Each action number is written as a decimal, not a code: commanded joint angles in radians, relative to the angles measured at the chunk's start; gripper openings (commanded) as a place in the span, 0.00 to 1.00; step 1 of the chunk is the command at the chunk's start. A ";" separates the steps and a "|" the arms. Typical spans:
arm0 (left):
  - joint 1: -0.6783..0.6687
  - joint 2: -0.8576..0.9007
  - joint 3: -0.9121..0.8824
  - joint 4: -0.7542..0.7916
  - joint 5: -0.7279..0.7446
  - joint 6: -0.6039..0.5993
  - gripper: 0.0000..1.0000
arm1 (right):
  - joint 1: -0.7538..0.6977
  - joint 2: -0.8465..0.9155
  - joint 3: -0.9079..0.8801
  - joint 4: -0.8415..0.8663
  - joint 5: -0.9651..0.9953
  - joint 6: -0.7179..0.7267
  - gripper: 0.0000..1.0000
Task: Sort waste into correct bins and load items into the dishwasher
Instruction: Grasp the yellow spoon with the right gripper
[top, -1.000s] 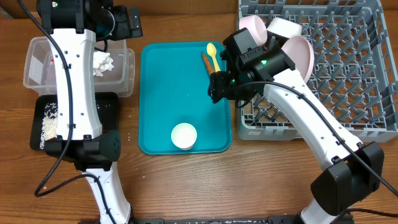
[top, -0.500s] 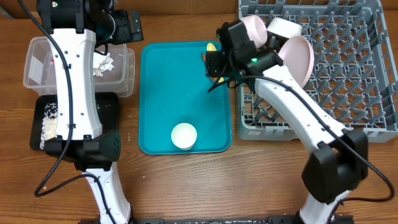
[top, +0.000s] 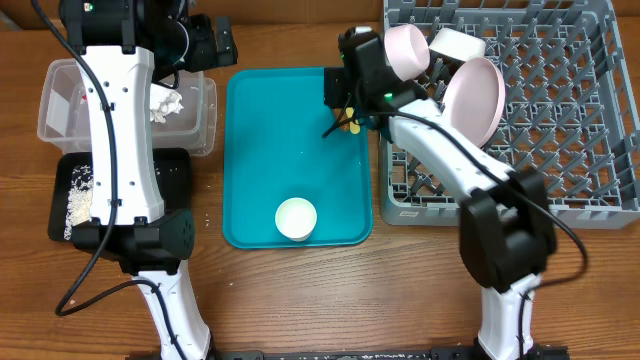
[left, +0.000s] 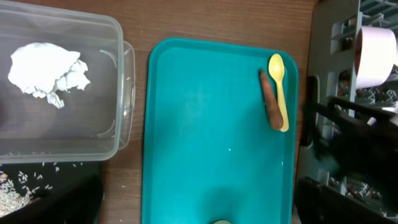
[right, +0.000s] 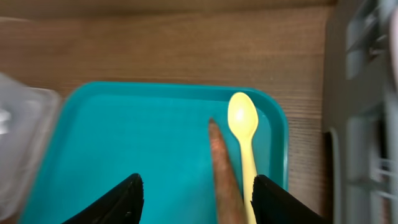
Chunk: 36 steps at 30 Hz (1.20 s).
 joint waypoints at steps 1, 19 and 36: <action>0.003 -0.017 0.018 -0.008 0.016 -0.005 1.00 | -0.005 0.074 0.013 0.032 0.058 -0.011 0.58; -0.004 -0.017 0.017 -0.010 0.016 -0.006 1.00 | -0.051 0.208 0.055 0.106 0.071 -0.041 0.47; -0.004 -0.017 0.017 -0.011 0.016 -0.005 1.00 | -0.020 0.241 0.055 0.031 0.049 0.000 0.43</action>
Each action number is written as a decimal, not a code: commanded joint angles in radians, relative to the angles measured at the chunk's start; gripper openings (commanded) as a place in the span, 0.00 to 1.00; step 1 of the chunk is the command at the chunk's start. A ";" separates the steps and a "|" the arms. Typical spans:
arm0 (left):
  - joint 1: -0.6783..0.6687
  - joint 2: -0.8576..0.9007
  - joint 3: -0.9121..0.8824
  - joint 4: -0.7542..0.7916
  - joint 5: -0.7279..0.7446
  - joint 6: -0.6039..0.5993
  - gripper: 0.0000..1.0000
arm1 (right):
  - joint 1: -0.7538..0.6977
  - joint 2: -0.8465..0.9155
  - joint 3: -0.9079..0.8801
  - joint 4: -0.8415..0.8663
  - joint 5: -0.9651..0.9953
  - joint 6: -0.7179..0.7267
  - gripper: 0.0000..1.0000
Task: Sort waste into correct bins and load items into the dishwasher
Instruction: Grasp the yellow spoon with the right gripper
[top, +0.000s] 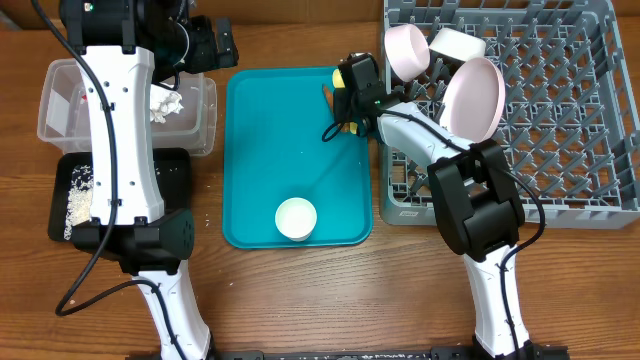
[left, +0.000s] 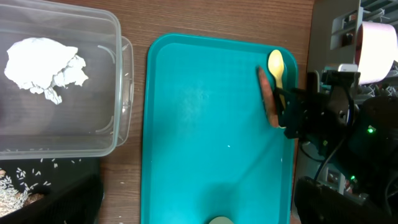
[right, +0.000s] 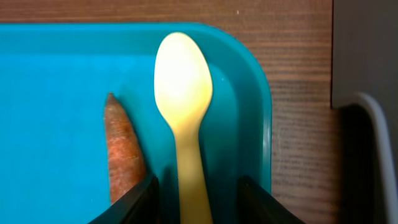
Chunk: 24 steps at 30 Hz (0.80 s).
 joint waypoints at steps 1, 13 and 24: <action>-0.003 -0.017 0.017 -0.002 0.012 -0.005 0.99 | 0.016 0.027 0.023 -0.023 -0.001 0.038 0.42; -0.003 -0.017 0.017 -0.003 0.012 -0.006 1.00 | 0.053 0.030 0.043 -0.159 -0.062 0.097 0.29; -0.003 -0.017 0.017 -0.006 0.012 -0.005 1.00 | 0.076 0.030 0.122 -0.407 -0.160 0.175 0.13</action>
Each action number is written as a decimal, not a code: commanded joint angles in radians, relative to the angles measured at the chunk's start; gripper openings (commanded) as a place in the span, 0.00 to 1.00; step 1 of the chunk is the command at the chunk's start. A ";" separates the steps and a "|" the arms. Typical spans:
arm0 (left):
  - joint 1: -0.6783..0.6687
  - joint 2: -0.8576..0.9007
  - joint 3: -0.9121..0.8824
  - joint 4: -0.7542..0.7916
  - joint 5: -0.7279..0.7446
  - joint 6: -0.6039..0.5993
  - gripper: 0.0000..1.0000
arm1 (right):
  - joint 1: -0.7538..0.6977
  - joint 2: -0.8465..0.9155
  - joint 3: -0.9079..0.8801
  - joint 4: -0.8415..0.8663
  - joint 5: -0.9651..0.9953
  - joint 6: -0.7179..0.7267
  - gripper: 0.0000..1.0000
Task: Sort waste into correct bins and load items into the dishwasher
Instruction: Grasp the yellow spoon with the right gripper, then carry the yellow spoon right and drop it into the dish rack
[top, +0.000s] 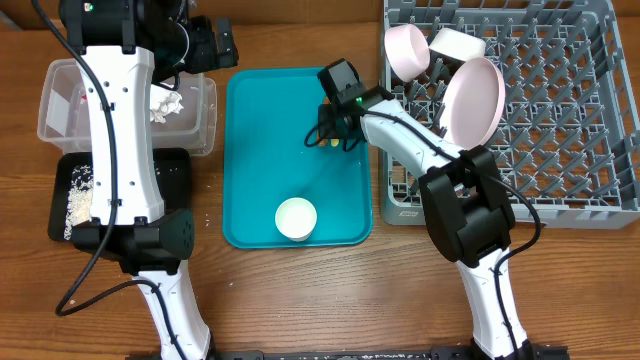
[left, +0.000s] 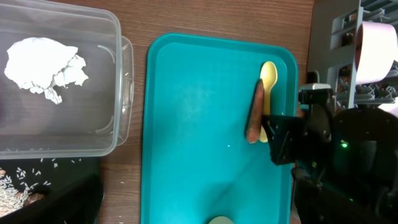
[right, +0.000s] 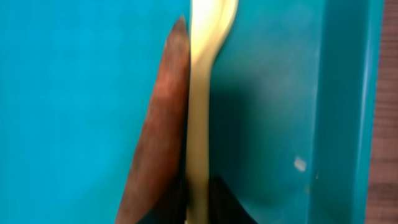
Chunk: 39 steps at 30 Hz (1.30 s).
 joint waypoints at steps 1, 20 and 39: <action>-0.003 -0.017 0.017 -0.005 0.012 -0.005 1.00 | 0.005 0.030 0.009 -0.073 -0.071 0.050 0.13; -0.003 -0.017 0.017 -0.004 0.011 -0.005 1.00 | -0.002 0.004 0.318 -0.561 -0.140 -0.055 0.04; -0.003 -0.017 0.017 -0.004 0.008 -0.005 1.00 | -0.162 -0.224 0.421 -0.870 0.058 -0.172 0.04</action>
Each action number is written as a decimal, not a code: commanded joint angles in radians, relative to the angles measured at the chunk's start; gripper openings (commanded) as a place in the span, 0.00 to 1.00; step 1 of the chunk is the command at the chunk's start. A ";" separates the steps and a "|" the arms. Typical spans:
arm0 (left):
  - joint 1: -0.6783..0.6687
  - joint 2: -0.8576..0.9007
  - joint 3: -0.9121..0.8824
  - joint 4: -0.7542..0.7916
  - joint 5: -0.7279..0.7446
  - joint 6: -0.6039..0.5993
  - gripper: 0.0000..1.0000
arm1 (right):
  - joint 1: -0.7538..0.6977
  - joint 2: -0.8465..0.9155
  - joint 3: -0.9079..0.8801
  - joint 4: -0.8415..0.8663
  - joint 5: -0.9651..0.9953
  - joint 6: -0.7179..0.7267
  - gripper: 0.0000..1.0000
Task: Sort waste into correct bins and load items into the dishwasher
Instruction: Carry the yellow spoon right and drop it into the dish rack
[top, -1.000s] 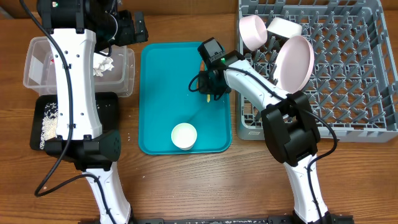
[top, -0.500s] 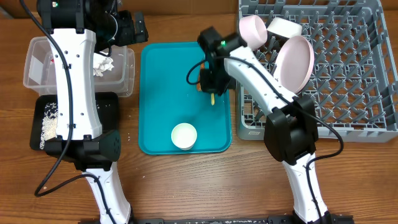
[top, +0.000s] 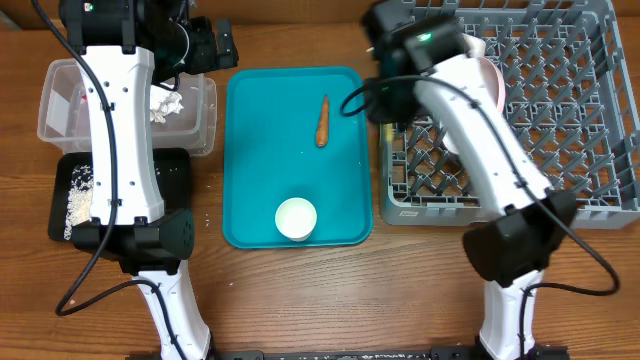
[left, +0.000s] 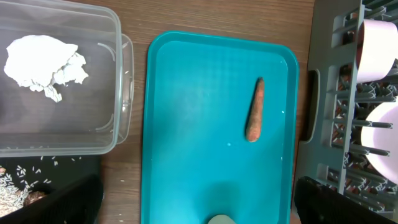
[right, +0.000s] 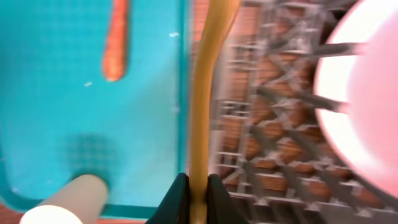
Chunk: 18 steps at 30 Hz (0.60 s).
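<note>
A yellow spoon (right: 202, 87) is pinched in my right gripper (right: 198, 186), which is shut on its handle and held over the left edge of the grey dish rack (top: 560, 110). On the teal tray (top: 260, 150) lie an orange carrot (top: 322, 121) and a white cup (top: 296, 218). The carrot (left: 254, 118) also shows in the left wrist view. My left gripper (left: 199, 202) hangs open high over the tray's near part, holding nothing. A pink plate (right: 367, 93) stands in the rack.
A clear bin (top: 60, 105) with crumpled white paper (left: 40, 59) sits left of the tray. A black bin (top: 170, 180) with rice grains is in front of it. A pink bowl and a white cup stand at the rack's back left.
My right gripper was down on the tray, shut on the spoon beside the carrot. Now it holds the spoon raised over the rack's left edge. The carrot stays on the tray, turned slightly.
My right gripper first hung open above the carrot and spoon at the tray's far right. Then it straddled the spoon's handle, then was shut on it with the carrot pushed aside. Now the spoon is off the tray, over the rack. The left arm stayed still.
</note>
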 joint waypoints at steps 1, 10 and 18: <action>-0.003 -0.017 0.017 0.001 0.009 -0.005 1.00 | -0.057 -0.012 -0.028 0.006 0.027 -0.052 0.04; -0.003 -0.017 0.017 0.039 0.019 -0.006 1.00 | -0.097 -0.011 -0.212 0.171 -0.035 -0.241 0.04; -0.003 -0.017 0.017 0.039 0.019 -0.006 1.00 | -0.097 -0.011 -0.298 0.212 -0.039 -0.235 0.67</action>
